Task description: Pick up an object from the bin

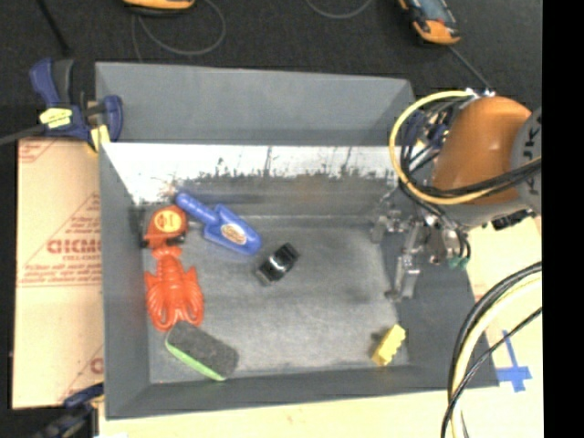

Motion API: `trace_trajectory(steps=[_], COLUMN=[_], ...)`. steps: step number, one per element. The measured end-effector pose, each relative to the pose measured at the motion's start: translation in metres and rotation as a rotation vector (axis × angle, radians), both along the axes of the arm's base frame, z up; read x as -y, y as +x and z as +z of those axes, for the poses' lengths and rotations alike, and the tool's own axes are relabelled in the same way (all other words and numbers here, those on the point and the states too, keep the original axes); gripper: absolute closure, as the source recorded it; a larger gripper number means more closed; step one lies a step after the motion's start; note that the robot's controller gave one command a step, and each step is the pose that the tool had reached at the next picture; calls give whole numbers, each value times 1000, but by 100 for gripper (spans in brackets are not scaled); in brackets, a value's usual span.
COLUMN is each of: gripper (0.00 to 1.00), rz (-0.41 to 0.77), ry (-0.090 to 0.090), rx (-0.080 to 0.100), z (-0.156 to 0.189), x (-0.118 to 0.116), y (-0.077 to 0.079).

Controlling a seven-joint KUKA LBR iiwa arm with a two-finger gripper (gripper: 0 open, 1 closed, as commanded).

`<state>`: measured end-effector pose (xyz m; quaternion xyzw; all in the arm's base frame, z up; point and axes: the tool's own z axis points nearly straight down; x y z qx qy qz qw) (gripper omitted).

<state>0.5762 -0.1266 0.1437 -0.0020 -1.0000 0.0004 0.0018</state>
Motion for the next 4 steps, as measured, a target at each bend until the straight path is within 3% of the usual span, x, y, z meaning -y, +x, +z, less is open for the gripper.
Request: trace_trajectory(steps=[1, 2, 3, 4], gripper=[0, 0, 0, 0], rz=[3, -13, -92, 39], ry=[-1, -2, 4, -1], rx=[8, 13, 7, 8], z=[5, -28, -65, -72], x=[0, -40, -67, -97], y=[2, 22, 32, 53])
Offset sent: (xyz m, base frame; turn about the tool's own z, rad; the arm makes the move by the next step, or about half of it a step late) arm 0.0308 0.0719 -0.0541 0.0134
